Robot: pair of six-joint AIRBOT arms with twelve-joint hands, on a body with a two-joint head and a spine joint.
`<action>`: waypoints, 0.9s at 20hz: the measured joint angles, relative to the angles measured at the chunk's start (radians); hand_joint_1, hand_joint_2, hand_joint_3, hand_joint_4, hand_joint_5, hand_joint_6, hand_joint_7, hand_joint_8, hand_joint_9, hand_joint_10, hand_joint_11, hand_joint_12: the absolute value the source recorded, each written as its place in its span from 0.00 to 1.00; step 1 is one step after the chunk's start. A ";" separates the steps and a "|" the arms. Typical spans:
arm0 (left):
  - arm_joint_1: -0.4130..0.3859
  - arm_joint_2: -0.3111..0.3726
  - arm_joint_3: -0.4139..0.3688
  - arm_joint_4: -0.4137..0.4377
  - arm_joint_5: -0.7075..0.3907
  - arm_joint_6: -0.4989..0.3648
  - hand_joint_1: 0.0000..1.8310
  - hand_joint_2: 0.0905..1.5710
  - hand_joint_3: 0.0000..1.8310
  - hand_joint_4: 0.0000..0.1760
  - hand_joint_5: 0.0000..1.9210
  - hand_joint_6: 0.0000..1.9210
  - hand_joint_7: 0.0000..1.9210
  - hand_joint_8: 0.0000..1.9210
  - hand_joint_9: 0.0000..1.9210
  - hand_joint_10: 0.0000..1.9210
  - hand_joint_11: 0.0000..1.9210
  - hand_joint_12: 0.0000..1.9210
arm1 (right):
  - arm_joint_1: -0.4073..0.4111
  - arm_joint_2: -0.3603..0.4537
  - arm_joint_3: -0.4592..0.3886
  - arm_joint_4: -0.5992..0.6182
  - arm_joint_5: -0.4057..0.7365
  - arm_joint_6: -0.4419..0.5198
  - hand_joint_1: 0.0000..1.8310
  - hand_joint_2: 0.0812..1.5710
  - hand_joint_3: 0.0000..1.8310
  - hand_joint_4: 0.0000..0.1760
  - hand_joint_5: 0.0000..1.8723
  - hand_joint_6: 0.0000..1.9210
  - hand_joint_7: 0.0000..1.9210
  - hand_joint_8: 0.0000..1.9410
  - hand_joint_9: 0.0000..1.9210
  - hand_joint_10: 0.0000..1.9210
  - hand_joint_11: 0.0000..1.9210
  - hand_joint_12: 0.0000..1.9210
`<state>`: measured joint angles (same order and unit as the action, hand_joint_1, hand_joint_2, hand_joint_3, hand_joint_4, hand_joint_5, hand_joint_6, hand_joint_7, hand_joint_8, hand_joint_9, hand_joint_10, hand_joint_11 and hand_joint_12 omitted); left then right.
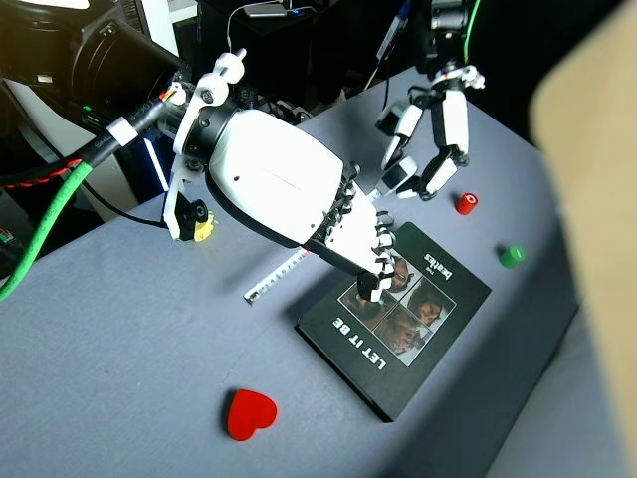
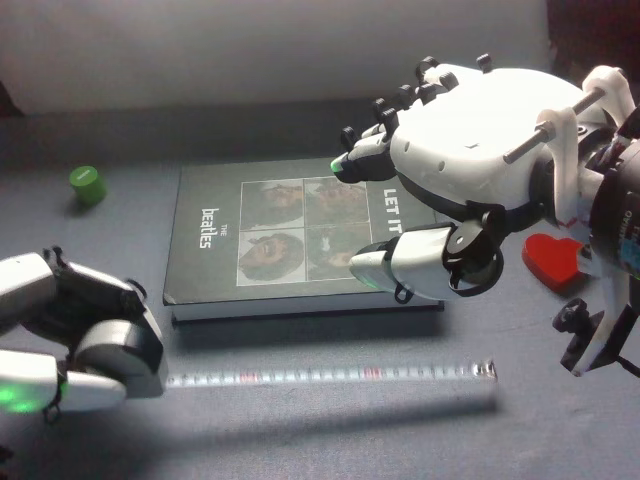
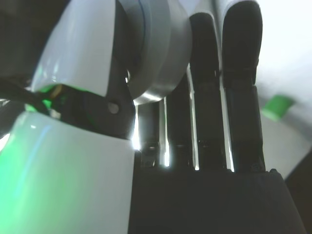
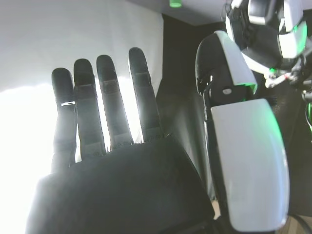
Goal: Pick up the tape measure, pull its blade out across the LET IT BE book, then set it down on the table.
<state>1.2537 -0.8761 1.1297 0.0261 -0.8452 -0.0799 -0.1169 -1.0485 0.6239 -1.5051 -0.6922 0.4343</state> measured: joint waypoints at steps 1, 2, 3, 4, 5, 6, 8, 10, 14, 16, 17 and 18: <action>0.004 -0.007 0.008 0.004 -0.007 0.000 0.75 0.72 0.00 0.00 0.43 0.49 0.47 0.59 0.47 0.71 0.48 0.64 | 0.000 0.000 0.000 0.000 0.001 0.000 0.20 0.73 0.00 0.52 0.19 0.00 0.17 0.00 0.18 0.00 0.00 0.49; 0.010 -0.012 0.019 0.000 -0.013 0.000 0.75 0.71 0.00 0.00 0.44 0.49 0.46 0.59 0.47 0.71 0.47 0.65 | -0.003 0.000 0.000 0.000 0.003 0.001 0.20 0.73 0.00 0.51 0.20 0.00 0.18 0.00 0.18 0.00 0.00 0.49; 0.011 -0.014 0.024 -0.002 -0.013 0.000 0.75 0.72 0.00 0.00 0.44 0.49 0.46 0.60 0.46 0.72 0.46 0.66 | -0.005 0.000 0.000 -0.006 0.003 0.000 0.19 0.73 0.00 0.51 0.20 0.00 0.19 0.00 0.19 0.00 0.00 0.51; 0.010 -0.021 0.035 -0.013 -0.013 0.002 0.75 0.72 0.00 0.00 0.42 0.52 0.46 0.61 0.45 0.72 0.45 0.67 | -0.007 0.000 0.000 -0.002 0.002 0.000 0.20 0.73 0.00 0.51 0.21 0.00 0.19 0.00 0.20 0.00 0.00 0.51; 0.010 -0.026 0.041 -0.017 -0.013 0.003 0.75 0.73 0.00 0.00 0.41 0.53 0.46 0.61 0.44 0.73 0.43 0.68 | -0.007 0.000 0.000 0.000 0.002 0.001 0.20 0.73 0.00 0.51 0.21 0.00 0.19 0.00 0.20 0.00 0.00 0.50; 0.010 -0.026 0.042 -0.011 -0.010 0.005 0.74 0.73 0.00 0.00 0.39 0.55 0.46 0.61 0.43 0.74 0.42 0.70 | -0.006 0.000 0.000 -0.002 0.004 0.001 0.20 0.73 0.00 0.51 0.21 0.00 0.20 0.00 0.20 0.00 0.00 0.50; 0.014 -0.030 0.042 -0.009 -0.012 0.008 0.74 0.73 0.00 0.00 0.40 0.57 0.45 0.62 0.44 0.74 0.42 0.71 | -0.006 0.000 -0.002 -0.005 0.004 0.001 0.20 0.73 0.00 0.51 0.21 0.00 0.19 0.00 0.20 0.00 0.00 0.51; 0.028 -0.032 0.042 -0.006 -0.013 0.008 0.74 0.74 0.00 0.00 0.40 0.59 0.42 0.65 0.43 0.75 0.41 0.69 | -0.007 0.000 -0.005 -0.006 0.005 0.001 0.20 0.74 0.00 0.51 0.21 0.00 0.19 0.00 0.20 0.00 0.00 0.51; 0.051 -0.034 0.042 -0.008 -0.019 0.008 0.54 0.78 0.00 0.00 0.38 0.71 0.39 0.28 0.35 0.39 0.28 0.65 | -0.007 0.000 -0.011 -0.008 0.006 0.002 0.20 0.74 0.00 0.51 0.21 0.00 0.20 0.00 0.20 0.00 0.00 0.50; 0.055 -0.035 0.042 -0.008 -0.025 0.008 0.54 0.78 0.00 0.00 0.38 0.71 0.39 0.28 0.35 0.39 0.28 0.65 | -0.007 0.000 -0.011 -0.008 0.006 0.002 0.20 0.74 0.00 0.51 0.21 0.00 0.20 0.00 0.20 0.00 0.00 0.50; 0.055 -0.035 0.042 -0.008 -0.030 0.008 0.47 0.75 0.00 0.00 0.33 0.37 0.41 0.15 0.34 0.29 0.24 0.62 | -0.007 0.000 -0.011 -0.010 0.006 0.002 0.20 0.74 0.00 0.49 0.21 0.00 0.20 0.00 0.20 0.00 0.01 0.51; 0.055 -0.035 0.042 -0.008 -0.031 0.008 0.39 0.70 0.00 0.00 0.40 0.07 0.41 0.03 0.34 0.14 0.22 0.57 | -0.007 0.000 -0.011 -0.011 0.006 0.001 0.20 0.74 0.00 0.49 0.21 0.00 0.20 0.00 0.20 0.00 0.00 0.51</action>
<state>1.3087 -0.9108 1.1717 0.0181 -0.8764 -0.0715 -0.1238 -1.0485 0.6125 -1.5162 -0.6861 0.4355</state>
